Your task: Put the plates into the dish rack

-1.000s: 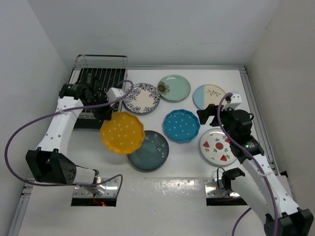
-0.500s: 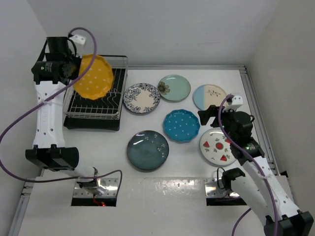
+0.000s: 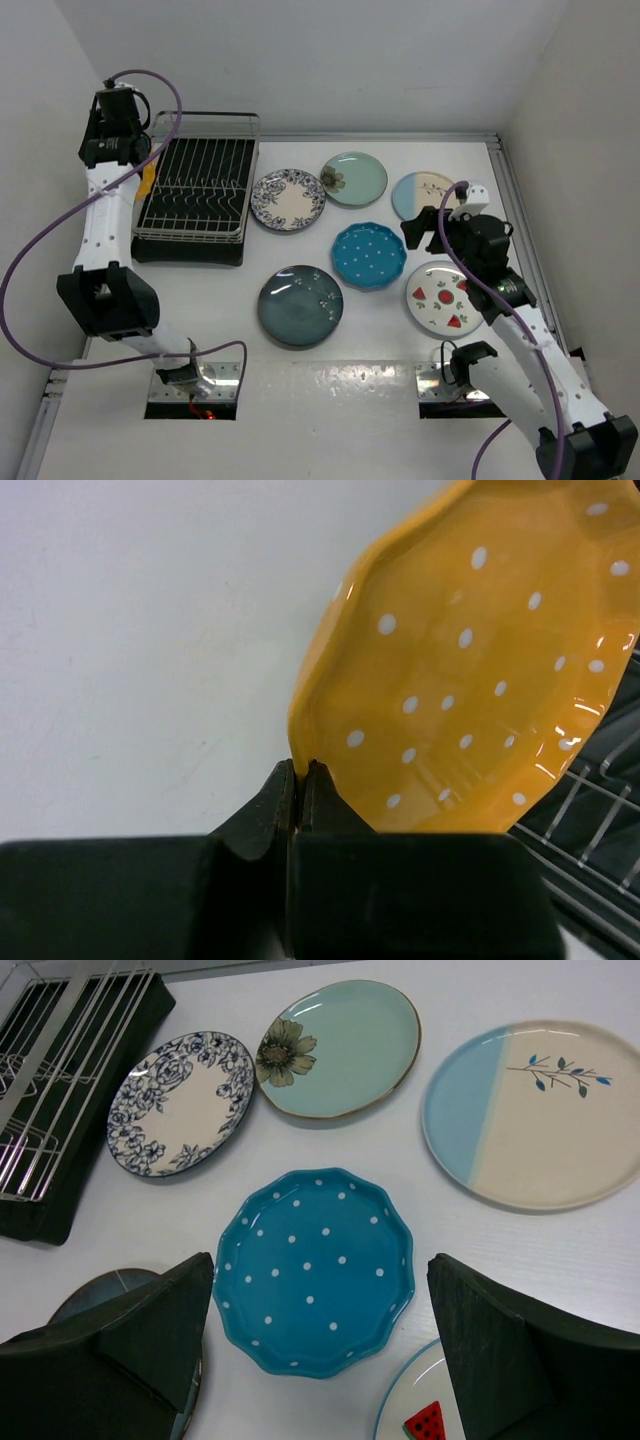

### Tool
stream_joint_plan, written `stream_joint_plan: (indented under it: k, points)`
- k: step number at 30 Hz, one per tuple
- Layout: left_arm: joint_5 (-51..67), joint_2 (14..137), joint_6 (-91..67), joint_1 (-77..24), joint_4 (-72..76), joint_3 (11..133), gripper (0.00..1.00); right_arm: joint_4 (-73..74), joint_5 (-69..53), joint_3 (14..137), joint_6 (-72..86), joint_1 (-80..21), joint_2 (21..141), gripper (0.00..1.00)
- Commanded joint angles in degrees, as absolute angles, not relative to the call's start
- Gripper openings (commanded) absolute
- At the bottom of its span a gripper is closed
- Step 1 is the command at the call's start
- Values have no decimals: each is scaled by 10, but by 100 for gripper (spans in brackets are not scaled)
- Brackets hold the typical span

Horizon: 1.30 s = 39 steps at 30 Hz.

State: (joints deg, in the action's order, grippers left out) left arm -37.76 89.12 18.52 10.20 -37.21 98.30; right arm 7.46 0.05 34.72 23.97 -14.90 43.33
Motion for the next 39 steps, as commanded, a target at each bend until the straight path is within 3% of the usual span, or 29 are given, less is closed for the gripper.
stream_joint_plan:
  k: [1,12,19,28,35,39]
  points:
    - [-447,886,223,108,-172,981,0,73,16,378,242,-151,429,86]
    - [-436,897,238,125,-116,909,0,91,40,369,257,-152,415,86]
    - [-413,887,226,120,-91,832,0,153,34,388,283,-151,480,85]
    - [-403,870,228,98,-91,815,0,118,35,359,291,-152,469,85]
    - [-445,863,305,91,7,733,0,105,40,348,280,-152,458,85]
    - [-389,858,299,91,-25,709,0,102,41,342,284,-150,464,86]
